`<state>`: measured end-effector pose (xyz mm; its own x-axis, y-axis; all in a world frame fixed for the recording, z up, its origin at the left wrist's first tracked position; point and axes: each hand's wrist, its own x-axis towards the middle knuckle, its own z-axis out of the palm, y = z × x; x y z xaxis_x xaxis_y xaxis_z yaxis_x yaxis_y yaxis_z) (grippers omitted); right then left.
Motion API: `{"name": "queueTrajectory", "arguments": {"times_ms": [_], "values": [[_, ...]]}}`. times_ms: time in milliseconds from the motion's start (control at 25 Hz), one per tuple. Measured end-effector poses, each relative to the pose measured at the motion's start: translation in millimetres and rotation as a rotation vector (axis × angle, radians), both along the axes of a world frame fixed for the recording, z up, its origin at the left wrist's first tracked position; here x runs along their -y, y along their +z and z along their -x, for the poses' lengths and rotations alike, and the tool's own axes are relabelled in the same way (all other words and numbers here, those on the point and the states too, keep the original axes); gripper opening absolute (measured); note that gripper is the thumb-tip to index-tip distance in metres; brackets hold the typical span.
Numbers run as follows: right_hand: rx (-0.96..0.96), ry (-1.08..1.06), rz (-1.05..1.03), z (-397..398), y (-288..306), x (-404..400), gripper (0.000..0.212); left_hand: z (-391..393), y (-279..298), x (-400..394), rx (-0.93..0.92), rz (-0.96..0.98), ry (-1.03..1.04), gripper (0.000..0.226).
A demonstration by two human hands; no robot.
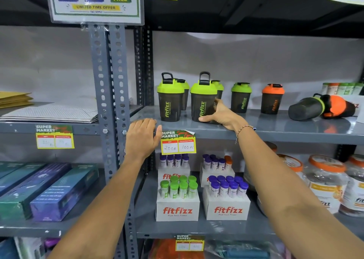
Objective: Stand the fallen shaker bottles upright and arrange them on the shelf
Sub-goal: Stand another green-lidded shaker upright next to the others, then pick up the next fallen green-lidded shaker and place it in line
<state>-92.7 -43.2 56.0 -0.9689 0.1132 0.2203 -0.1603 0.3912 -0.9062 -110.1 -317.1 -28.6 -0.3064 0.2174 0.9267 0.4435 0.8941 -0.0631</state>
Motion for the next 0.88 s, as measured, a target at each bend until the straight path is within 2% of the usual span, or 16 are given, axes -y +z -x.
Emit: {"name": "queueTrajectory", "arguments": {"times_ms": [120, 240, 360, 480, 560, 680, 760, 880], "values": [[0.013, 0.039, 0.033, -5, 4, 1, 0.111, -7, 3, 1, 0.029, -0.008, -0.024, 0.042], [-0.047, 0.000, 0.080, -21, 4, -11, 0.102, -19, 0, -14, -0.094, 0.045, -0.065, 0.037], [-0.165, -0.151, 0.167, -41, -5, -43, 0.076, -37, 0, -63, -0.122, 0.122, -0.152, 0.032], [-0.251, -0.289, 0.137, -59, -2, -81, 0.046, -50, 2, -121, -0.058, 0.195, -0.190, 0.033], [-0.283, -0.386, 0.124, -72, 2, -118, 0.034, -61, 7, -170, 0.016, 0.207, -0.190, 0.035], [-0.258, -0.559, 0.154, -90, 4, -179, 0.029, -79, 14, -245, 0.110, 0.207, -0.181, 0.036], [-0.219, -0.671, 0.252, -98, 3, -219, 0.029, -88, 21, -284, 0.117, 0.189, -0.173, 0.034], [-0.170, -0.815, 0.396, -99, 4, -271, 0.049, -92, 25, -310, 0.132, 0.117, -0.125, 0.037]]}}
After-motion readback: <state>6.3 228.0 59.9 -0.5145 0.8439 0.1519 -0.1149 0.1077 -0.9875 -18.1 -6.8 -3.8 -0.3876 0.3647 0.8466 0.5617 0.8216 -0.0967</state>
